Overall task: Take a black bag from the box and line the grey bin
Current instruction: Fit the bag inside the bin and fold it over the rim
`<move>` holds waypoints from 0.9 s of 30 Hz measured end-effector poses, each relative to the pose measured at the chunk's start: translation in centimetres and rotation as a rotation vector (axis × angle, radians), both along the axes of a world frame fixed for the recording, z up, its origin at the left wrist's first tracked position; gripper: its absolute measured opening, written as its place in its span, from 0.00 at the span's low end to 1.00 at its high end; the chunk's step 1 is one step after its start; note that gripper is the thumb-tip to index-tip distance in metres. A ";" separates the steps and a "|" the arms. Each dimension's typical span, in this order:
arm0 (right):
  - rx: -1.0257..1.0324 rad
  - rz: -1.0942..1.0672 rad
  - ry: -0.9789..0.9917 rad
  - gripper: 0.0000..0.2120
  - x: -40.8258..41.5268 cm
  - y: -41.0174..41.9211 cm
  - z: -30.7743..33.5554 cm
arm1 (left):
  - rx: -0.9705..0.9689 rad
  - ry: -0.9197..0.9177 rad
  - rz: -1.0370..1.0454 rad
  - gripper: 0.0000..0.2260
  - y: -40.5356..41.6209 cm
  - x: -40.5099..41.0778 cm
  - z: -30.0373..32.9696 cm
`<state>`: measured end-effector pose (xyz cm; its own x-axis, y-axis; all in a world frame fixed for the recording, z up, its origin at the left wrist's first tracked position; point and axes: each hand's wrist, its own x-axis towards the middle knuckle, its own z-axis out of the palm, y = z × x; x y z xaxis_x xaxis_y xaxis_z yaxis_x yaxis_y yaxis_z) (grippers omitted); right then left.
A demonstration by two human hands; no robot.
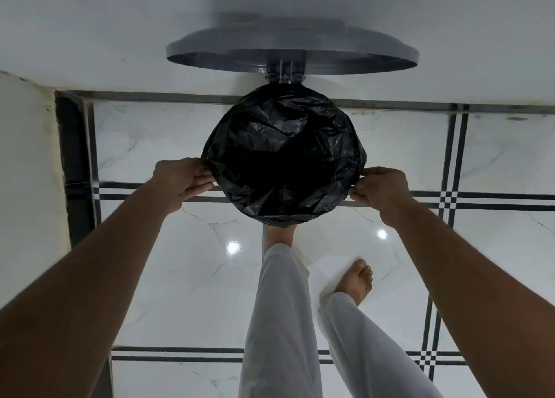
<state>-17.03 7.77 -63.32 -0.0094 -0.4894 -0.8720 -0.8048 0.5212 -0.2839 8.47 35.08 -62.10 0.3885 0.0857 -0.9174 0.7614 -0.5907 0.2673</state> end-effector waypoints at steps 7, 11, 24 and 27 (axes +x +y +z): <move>-0.380 0.334 -0.090 0.21 3.2 2.9 4.6 | 0.029 -0.200 -0.268 0.19 -3.7 -1.0 2.1; -0.234 0.271 -0.140 0.29 4.7 3.4 4.0 | 0.009 -0.076 -0.229 0.32 -5.4 -1.7 1.6; -0.777 1.381 0.053 0.38 4.6 5.1 2.4 | 0.409 -0.641 -1.959 0.38 -5.6 -6.7 0.6; -0.736 1.483 0.217 0.40 4.7 5.9 2.7 | 0.545 -0.577 -2.049 0.39 -6.2 -6.8 1.3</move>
<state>-12.29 13.68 -60.62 0.7242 -0.4617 -0.5122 -0.5006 -0.8628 0.0700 1.70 28.85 -60.77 0.3977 -0.5464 -0.7371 -0.9122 -0.3221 -0.2533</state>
